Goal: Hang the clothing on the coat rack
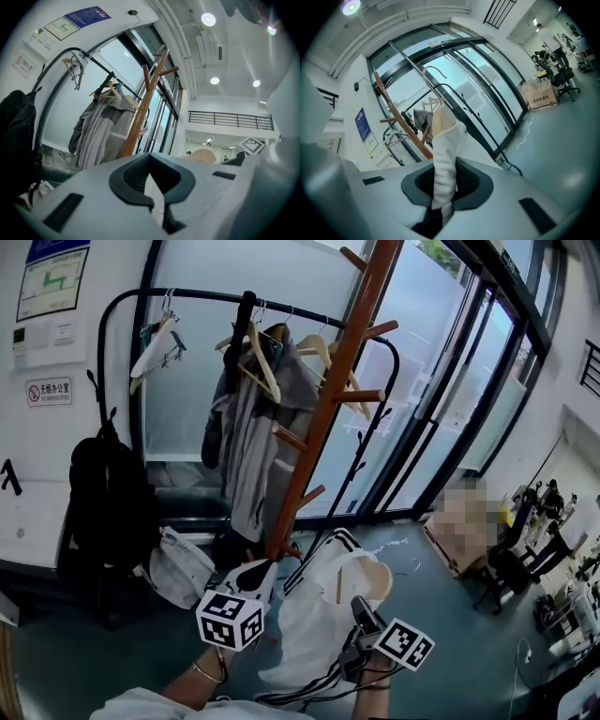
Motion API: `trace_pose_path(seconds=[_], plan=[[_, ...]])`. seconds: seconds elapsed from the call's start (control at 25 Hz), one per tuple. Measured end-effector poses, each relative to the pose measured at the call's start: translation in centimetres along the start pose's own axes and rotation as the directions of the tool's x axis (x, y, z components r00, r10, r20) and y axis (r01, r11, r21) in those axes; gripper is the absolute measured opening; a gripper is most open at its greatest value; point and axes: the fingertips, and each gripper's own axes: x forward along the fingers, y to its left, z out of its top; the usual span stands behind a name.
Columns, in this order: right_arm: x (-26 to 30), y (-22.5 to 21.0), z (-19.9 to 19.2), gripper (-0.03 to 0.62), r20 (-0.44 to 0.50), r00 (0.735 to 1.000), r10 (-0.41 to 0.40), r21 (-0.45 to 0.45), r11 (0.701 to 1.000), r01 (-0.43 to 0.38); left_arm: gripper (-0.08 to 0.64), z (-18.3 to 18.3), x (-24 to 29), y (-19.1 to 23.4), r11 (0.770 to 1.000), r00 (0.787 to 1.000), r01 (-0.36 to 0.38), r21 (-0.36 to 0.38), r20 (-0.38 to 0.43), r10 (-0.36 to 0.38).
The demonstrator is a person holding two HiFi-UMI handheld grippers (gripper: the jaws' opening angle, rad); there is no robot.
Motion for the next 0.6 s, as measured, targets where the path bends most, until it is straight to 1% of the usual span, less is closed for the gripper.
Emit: trace_pose_path(seconds=[0.32,0.6], plan=[[3.0,-0.7,1.1,0.064,-0.004,1.000,0.002,-0.001,1.000,-0.002,0.008,0.4,1.9,1.7,1.000,1.000,-0.004,-0.005,0.018,0.004],[4.5,-0.7,2.1,0.064,0.003,1.000,0.017,-0.006,1.000,-0.017,0.008,0.5,1.9,2.9,0.999,0.999,-0.044,0.003,0.010,0.044]])
